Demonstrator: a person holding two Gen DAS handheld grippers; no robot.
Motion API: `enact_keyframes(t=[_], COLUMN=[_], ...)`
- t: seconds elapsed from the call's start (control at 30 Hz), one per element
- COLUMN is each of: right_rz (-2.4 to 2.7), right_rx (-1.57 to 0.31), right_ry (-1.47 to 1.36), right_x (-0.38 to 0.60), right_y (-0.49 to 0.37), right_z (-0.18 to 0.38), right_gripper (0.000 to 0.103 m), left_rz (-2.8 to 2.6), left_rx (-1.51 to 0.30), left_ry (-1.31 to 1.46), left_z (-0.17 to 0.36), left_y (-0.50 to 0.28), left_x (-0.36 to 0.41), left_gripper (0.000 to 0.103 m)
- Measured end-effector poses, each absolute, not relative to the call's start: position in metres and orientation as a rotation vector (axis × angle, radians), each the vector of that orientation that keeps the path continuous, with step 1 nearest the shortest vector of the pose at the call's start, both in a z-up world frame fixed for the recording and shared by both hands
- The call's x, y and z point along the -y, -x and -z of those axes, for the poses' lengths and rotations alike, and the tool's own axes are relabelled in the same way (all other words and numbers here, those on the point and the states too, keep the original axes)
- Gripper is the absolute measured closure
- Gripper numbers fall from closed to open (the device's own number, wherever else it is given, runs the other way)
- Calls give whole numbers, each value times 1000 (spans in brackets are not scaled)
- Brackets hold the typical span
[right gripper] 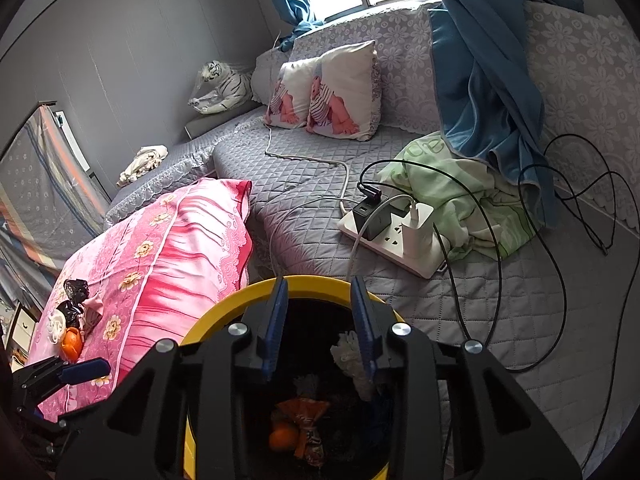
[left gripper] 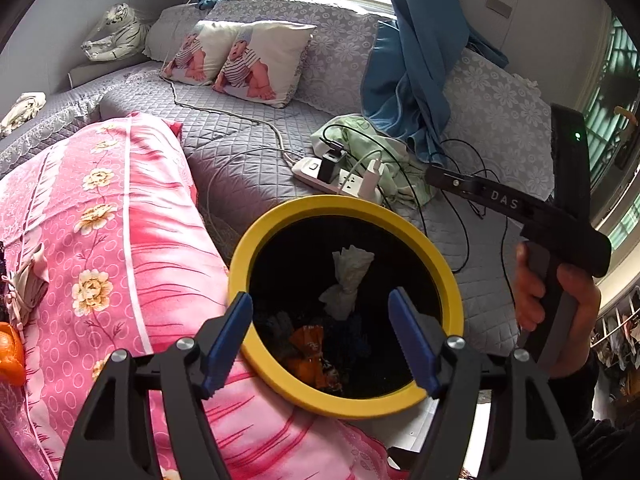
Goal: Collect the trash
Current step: 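Move both open tools back over the trash on the bed, then close the left tool on the white plastic bag while the right tool grasps the beige cloth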
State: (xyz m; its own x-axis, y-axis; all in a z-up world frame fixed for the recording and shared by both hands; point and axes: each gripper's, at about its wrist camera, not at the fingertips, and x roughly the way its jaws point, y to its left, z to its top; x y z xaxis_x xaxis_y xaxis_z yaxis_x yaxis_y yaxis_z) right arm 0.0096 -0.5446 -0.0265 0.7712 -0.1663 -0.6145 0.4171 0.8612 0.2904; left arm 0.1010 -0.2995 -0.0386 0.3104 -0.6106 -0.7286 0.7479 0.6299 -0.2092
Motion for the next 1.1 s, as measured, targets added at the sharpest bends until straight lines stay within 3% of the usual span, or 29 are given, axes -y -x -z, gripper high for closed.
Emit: enact_keyframes(t=[0.3, 0.7, 1.1], right_rz=[230, 19, -266], right_rx=[-613, -645, -763], right_ry=[-390, -296, -283], right_x=[511, 424, 328], right_y=[-27, -94, -191], right_z=[13, 1, 18], right_gripper=[71, 46, 35], left_rz=[767, 479, 394], left_rx=[-831, -798, -826], left_ry=[-131, -44, 7], left_z=[24, 27, 50], left_y=[-135, -190, -222], left_x=[235, 104, 57], left_gripper=[35, 28, 28])
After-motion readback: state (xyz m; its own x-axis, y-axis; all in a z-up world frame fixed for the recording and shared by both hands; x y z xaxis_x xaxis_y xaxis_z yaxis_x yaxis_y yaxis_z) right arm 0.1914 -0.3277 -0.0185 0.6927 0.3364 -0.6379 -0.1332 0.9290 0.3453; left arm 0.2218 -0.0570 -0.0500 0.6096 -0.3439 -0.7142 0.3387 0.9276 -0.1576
